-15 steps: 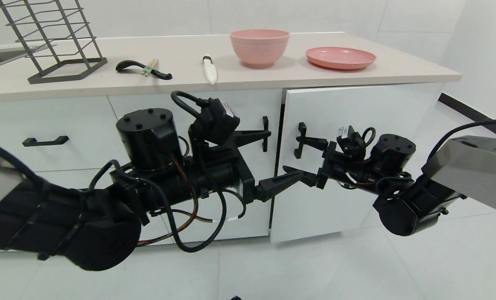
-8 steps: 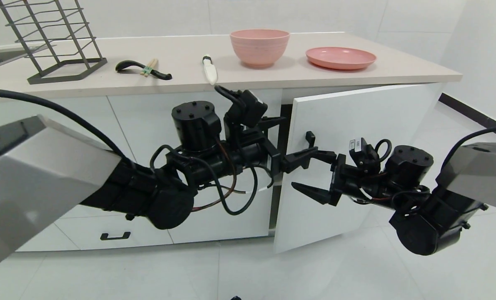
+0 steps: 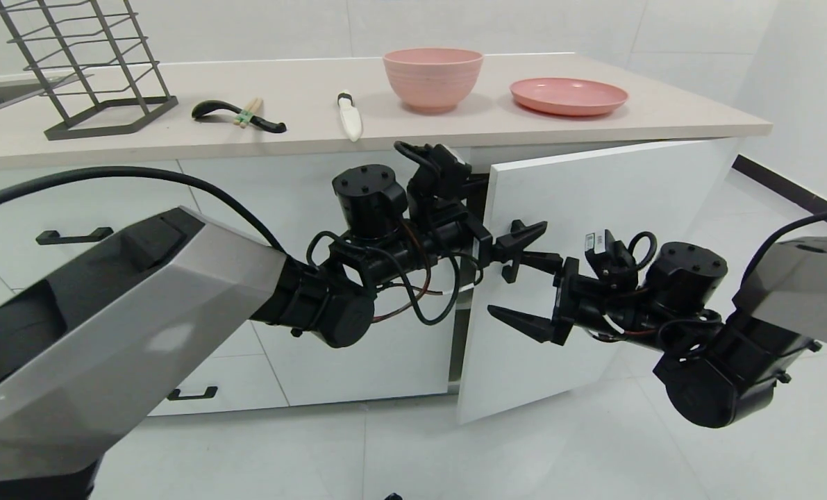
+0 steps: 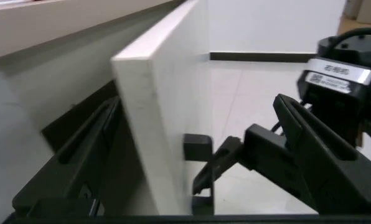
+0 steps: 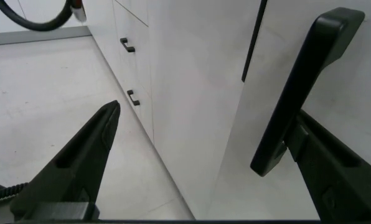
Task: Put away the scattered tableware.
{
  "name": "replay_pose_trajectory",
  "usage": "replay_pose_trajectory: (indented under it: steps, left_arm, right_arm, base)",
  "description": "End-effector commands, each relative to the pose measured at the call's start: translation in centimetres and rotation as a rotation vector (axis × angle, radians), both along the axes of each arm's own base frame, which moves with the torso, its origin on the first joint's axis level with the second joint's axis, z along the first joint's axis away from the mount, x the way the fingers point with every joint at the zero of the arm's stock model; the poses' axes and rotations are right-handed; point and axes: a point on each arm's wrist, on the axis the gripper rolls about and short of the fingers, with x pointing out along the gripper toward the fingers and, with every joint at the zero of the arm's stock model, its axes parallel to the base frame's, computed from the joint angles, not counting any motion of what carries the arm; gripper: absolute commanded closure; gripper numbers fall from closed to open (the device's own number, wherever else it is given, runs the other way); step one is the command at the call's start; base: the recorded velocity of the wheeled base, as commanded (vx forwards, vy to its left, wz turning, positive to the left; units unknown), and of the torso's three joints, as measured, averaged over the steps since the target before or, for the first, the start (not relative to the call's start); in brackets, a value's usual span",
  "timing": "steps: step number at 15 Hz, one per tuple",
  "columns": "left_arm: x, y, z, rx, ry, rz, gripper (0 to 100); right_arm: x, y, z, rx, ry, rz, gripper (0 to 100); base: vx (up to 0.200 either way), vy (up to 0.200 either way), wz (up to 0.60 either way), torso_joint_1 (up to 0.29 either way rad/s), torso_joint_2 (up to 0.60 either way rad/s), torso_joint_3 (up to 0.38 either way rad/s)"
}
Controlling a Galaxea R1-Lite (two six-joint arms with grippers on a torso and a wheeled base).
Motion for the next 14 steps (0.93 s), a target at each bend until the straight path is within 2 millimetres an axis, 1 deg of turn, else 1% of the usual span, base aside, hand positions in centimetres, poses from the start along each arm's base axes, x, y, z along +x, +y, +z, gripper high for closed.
replay_pose_trajectory:
  steps: [1, 6, 10, 11, 13, 14]
  left_arm:
    - [-0.1, -0.4, -0.3, 0.001, -0.001, -0.015, 0]
    - [-0.2, -0.3, 0.1, -0.004, -0.005, -0.016, 0]
    - [-0.2, -0.3, 0.1, -0.002, -0.003, -0.016, 0]
    - [-0.2, -0.3, 0.0, -0.002, -0.002, -0.016, 0]
    - [-0.3, -0.3, 0.1, -0.001, 0.000, -0.014, 0]
    - [-0.2, -0.2, 0.1, -0.005, 0.017, -0.010, 0]
  right_arm:
    - [0.2, -0.2, 0.0, 0.001, -0.009, -0.009, 0]
    - [1.2, -2.2, -0.1, -0.004, -0.025, -0.072, 0]
    - [1.2, -2.6, -0.1, -0.006, -0.022, -0.083, 0]
    - [0.9, -2.6, 0.0, -0.007, -0.022, -0.082, 0]
    - [-0.2, -2.9, 1.0, -0.011, -0.046, -0.082, 0]
    - [-1.6, -3.2, 1.9, -0.012, -0.046, -0.081, 0]
  base:
    - [0.000, 0.000, 0.00, 0.000, 0.00, 0.000]
    - [0.000, 0.000, 0.00, 0.000, 0.00, 0.000]
    - [0.000, 0.000, 0.00, 0.000, 0.00, 0.000]
    - [0.000, 0.000, 0.00, 0.000, 0.00, 0.000]
    - [0.000, 0.000, 0.00, 0.000, 0.00, 0.000]
    - [0.000, 0.000, 0.00, 0.000, 0.00, 0.000]
